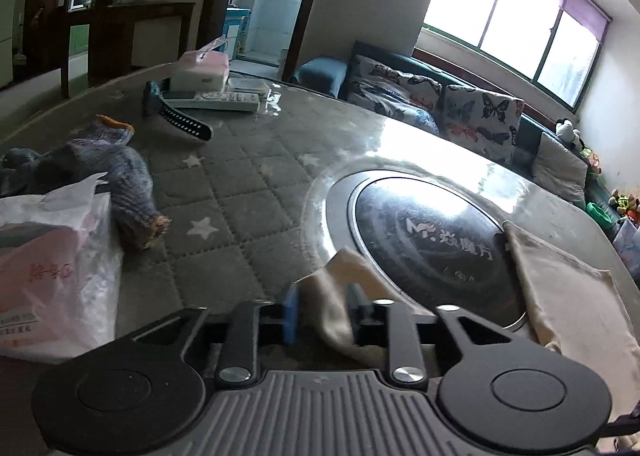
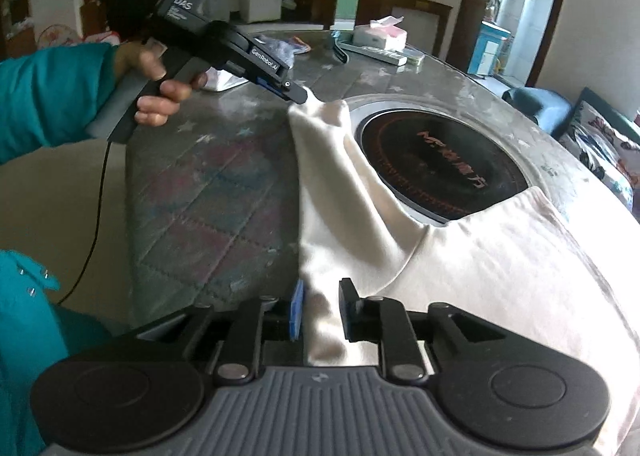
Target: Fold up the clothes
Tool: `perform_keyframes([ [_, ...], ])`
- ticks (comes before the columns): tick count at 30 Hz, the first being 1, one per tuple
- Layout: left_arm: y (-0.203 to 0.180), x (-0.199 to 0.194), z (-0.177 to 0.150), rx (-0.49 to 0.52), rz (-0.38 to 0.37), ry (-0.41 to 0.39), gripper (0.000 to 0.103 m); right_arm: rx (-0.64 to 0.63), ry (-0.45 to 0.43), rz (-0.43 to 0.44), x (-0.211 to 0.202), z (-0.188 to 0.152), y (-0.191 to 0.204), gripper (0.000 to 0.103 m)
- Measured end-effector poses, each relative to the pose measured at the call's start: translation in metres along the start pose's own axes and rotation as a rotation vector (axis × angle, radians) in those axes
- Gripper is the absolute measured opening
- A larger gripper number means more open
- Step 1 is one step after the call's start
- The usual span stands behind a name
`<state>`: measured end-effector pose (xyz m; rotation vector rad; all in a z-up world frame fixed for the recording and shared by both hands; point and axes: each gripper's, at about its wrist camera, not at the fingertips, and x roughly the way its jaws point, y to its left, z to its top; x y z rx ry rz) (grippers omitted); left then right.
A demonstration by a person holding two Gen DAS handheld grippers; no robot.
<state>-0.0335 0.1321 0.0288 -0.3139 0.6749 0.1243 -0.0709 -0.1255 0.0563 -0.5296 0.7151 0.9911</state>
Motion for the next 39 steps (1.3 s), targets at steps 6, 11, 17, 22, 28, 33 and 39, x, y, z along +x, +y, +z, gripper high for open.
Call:
perform_keyframes([
  [6,-0.007,0.022,-0.003,0.062,0.052,0.022,0.028,-0.019,0.026,0.036,0.015,0.0,0.011,0.031],
  [11,-0.008,0.034,0.009,0.126,0.169,-0.009,0.022,-0.005,0.013,0.057,0.01,0.001,0.012,0.031],
  [17,-0.011,0.016,0.012,0.076,0.116,-0.027,0.02,0.028,-0.012,0.044,0.006,0.004,0.007,0.031],
  [22,-0.048,-0.006,-0.009,0.137,-0.126,0.013,0.021,0.043,-0.014,0.033,0.01,0.006,-0.001,0.031],
  [28,-0.068,0.006,-0.038,0.263,-0.086,0.059,0.023,0.062,0.002,0.021,0.014,0.005,-0.006,0.032],
  [33,-0.05,0.0,-0.034,0.27,0.037,0.032,0.024,0.056,0.009,0.03,0.013,0.0,-0.004,0.035],
  [39,-0.056,-0.012,-0.024,0.236,-0.021,0.015,0.023,0.072,-0.019,0.029,0.012,0.003,-0.005,0.036],
])
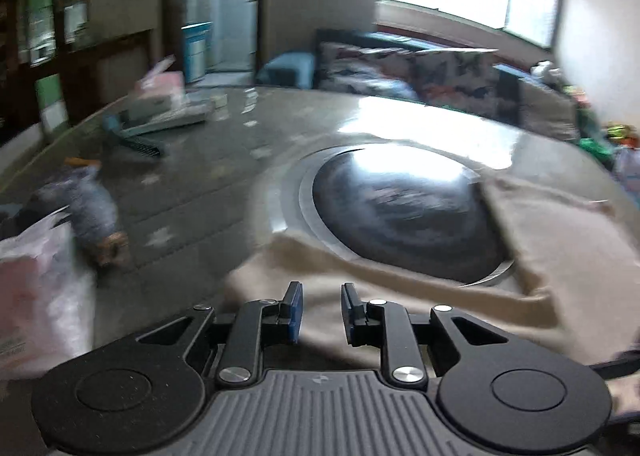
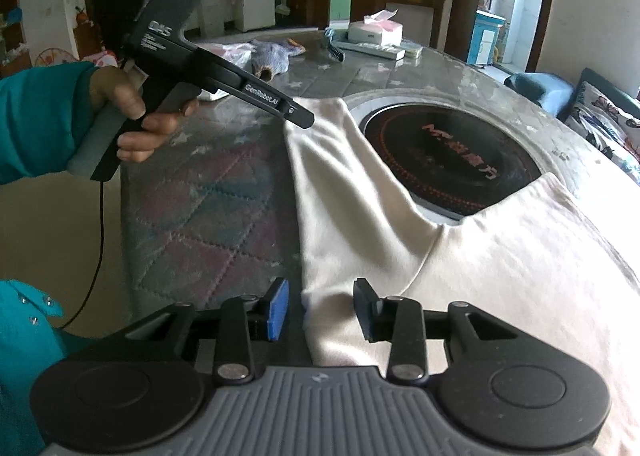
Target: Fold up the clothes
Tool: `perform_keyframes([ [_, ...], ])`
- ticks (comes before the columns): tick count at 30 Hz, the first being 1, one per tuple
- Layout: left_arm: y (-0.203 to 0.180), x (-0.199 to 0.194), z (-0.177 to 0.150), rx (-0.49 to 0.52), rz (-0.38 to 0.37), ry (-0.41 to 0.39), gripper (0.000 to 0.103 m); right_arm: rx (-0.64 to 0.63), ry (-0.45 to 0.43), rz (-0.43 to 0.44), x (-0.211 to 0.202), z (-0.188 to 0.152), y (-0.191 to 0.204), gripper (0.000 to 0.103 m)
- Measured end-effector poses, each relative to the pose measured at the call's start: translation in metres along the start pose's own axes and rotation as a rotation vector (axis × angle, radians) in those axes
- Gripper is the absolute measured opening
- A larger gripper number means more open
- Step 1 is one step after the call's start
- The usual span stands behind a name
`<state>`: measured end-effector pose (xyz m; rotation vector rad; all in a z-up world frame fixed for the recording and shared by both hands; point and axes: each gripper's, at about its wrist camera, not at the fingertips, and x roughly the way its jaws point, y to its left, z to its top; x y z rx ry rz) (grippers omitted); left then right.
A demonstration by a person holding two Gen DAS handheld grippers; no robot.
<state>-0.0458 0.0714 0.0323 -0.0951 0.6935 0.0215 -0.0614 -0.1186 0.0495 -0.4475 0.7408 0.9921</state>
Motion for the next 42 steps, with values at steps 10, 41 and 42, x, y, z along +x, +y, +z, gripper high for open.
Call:
perform_keyframes([
  [10,-0.026,0.034,0.0,0.1,0.006,0.029,0.026,0.08,-0.017,-0.078,-0.009,-0.002,-0.016,0.04],
  [41,-0.148,0.005,-0.032,0.262,-0.351,0.072,0.04,0.303,-0.033,-0.216,-0.09,-0.076,-0.037,0.044],
  [42,-0.148,0.005,-0.033,0.265,-0.352,0.07,0.041,0.327,-0.05,-0.238,-0.096,-0.079,-0.043,0.044],
])
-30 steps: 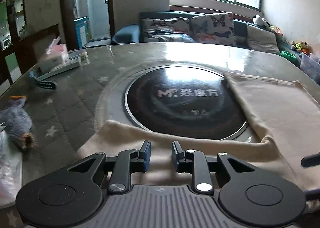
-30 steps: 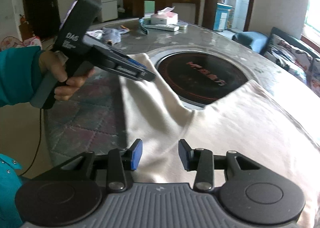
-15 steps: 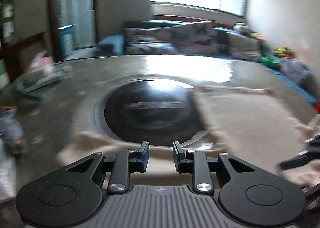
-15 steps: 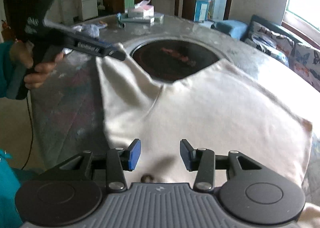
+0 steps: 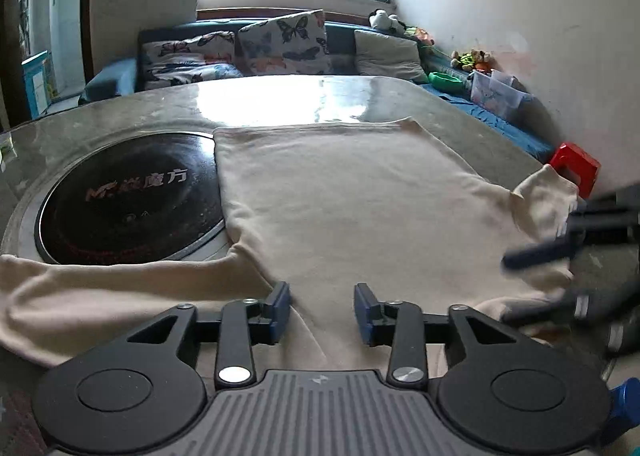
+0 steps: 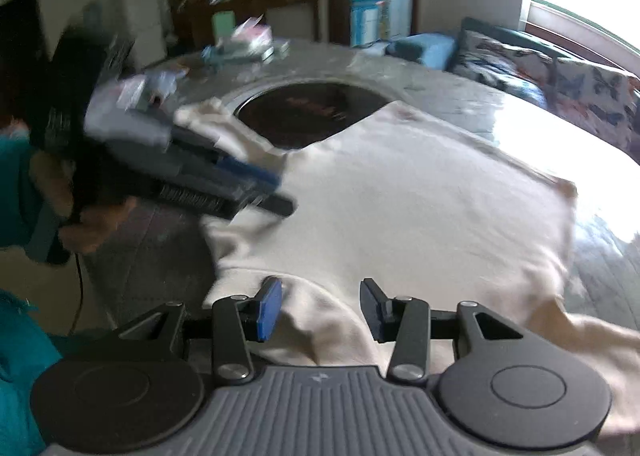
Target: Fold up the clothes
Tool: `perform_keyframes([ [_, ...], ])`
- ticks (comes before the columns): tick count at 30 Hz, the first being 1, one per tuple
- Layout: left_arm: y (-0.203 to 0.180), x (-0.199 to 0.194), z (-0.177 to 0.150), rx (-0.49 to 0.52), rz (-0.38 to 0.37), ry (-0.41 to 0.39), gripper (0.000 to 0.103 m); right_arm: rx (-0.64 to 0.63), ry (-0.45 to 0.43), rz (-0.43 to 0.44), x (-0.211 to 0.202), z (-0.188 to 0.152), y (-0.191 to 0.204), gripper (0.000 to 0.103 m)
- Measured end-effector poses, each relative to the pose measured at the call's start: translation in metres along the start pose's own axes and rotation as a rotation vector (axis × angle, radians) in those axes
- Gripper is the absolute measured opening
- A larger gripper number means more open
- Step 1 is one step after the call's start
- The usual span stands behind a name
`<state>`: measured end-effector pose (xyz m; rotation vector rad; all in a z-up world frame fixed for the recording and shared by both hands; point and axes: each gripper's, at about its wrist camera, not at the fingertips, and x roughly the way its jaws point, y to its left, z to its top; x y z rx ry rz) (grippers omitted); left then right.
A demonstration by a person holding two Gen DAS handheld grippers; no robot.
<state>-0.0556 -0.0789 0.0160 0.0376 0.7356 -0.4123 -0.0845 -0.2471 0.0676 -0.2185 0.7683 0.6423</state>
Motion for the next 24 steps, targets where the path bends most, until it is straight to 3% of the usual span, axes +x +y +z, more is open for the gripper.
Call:
perform_keyframes([
  [6,0.0,0.001,0.0,-0.002,0.009,0.006,0.042,0.111,-0.054,-0.163,0.0,0.0,-0.05,0.045],
  [13,-0.003,0.002,-0.001,0.013,0.021,0.01,0.044,0.232,-0.023,-0.249,0.019,-0.013,-0.092,0.045],
  [19,-0.012,-0.001,0.01,0.028,-0.004,-0.011,0.044,0.272,-0.101,-0.276,-0.013,-0.025,-0.096,0.049],
  [24,-0.027,0.004,0.016,0.062,-0.036,-0.015,0.045,0.396,-0.112,-0.424,-0.04,-0.054,-0.127,0.048],
])
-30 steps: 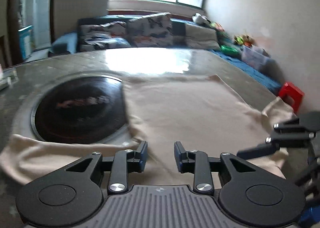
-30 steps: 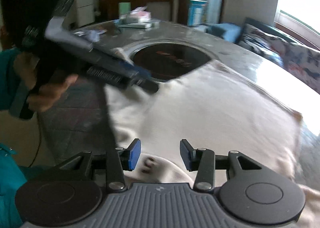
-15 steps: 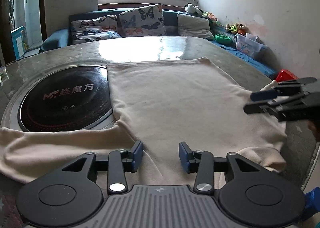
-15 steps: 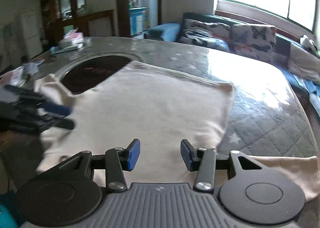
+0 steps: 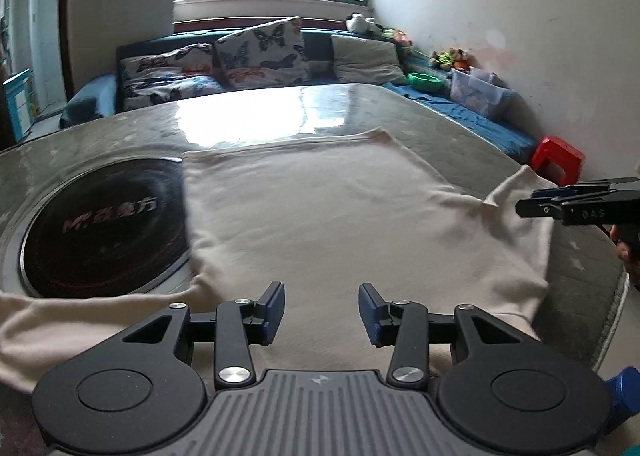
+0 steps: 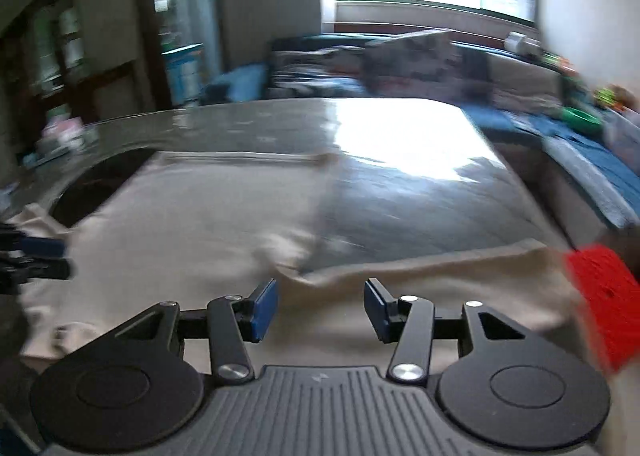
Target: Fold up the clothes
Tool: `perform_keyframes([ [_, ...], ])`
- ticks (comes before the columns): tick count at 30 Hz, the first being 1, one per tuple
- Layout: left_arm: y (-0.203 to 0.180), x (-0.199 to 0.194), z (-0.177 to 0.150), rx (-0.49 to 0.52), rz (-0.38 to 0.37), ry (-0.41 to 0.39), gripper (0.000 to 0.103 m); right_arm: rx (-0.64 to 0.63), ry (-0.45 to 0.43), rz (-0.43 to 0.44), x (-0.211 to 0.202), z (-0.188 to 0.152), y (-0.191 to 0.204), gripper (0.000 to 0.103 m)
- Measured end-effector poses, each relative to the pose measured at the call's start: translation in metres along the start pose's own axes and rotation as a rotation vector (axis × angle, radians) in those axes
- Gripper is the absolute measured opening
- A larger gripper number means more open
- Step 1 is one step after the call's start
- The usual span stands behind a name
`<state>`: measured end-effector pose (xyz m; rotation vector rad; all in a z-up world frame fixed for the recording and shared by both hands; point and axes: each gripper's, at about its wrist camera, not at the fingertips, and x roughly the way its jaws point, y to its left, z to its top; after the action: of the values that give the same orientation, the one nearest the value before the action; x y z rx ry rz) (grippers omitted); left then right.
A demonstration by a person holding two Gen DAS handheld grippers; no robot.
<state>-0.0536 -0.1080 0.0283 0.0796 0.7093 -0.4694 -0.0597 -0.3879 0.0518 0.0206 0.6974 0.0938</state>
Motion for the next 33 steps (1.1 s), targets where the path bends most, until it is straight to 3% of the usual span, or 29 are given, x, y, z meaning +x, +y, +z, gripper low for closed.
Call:
perform_keyframes([
  [6,-0.02,0.006,0.005,0.029,-0.032,0.0,0.048,0.185,0.009,-0.204,0.003,-0.015,-0.067,0.045],
  [10,-0.032,0.01,0.007,0.048,-0.048,0.003,0.049,0.272,-0.003,-0.265,0.007,-0.018,-0.094,0.038],
  [18,-0.048,0.015,0.012,0.08,-0.06,0.007,0.051,0.376,-0.05,-0.336,0.018,-0.018,-0.115,0.023],
  [26,-0.059,0.022,0.014,0.103,-0.062,0.027,0.052,0.369,-0.072,-0.361,0.019,-0.019,-0.118,0.024],
  [27,-0.06,0.023,0.014,0.104,-0.064,0.028,0.052,0.357,-0.072,-0.363,0.02,-0.02,-0.117,0.02],
  [28,-0.062,0.023,0.014,0.105,-0.066,0.029,0.052,0.351,-0.073,-0.361,0.02,-0.02,-0.117,0.007],
  [33,-0.072,0.026,0.017,0.13,-0.079,0.032,0.052,0.366,-0.101,-0.331,0.011,-0.019,-0.121,0.004],
])
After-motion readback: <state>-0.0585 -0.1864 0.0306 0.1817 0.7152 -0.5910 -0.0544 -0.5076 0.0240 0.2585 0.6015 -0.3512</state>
